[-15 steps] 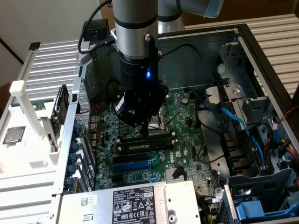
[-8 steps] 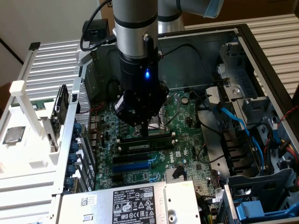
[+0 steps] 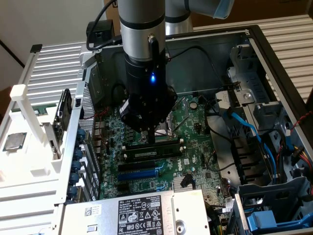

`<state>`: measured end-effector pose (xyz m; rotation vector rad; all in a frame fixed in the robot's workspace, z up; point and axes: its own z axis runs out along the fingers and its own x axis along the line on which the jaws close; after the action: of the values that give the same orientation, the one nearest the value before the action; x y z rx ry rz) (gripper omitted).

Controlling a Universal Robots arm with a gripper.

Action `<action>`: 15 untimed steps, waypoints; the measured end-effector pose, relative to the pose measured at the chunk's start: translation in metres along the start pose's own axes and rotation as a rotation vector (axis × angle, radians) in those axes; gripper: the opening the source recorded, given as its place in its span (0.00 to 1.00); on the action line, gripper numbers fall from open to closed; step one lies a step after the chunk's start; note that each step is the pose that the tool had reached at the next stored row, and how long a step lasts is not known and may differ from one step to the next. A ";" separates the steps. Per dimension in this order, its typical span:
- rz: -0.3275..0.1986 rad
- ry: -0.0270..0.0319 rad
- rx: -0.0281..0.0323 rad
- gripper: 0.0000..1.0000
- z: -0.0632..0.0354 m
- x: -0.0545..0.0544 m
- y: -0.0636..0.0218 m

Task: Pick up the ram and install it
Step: 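Press down the ram until it locks into place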

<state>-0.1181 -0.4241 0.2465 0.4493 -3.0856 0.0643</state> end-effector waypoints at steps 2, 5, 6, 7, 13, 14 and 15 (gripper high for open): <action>0.017 0.0003 0.0006 0.10 0.0000 0.000 0.0000; 0.042 0.0008 0.0012 0.10 0.0000 0.000 0.0000; 0.050 0.0011 0.0013 0.10 0.0000 0.000 0.0000; 0.059 0.0014 0.0013 0.10 0.0000 0.000 0.0000; 0.112 0.0034 0.0016 0.10 0.0000 0.000 0.0000; 0.122 0.0037 0.0017 0.10 0.0000 0.000 0.0000; 0.130 0.0042 0.0018 0.10 0.0000 0.000 0.0000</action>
<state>-0.1179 -0.4241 0.2465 0.2471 -3.1070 0.0702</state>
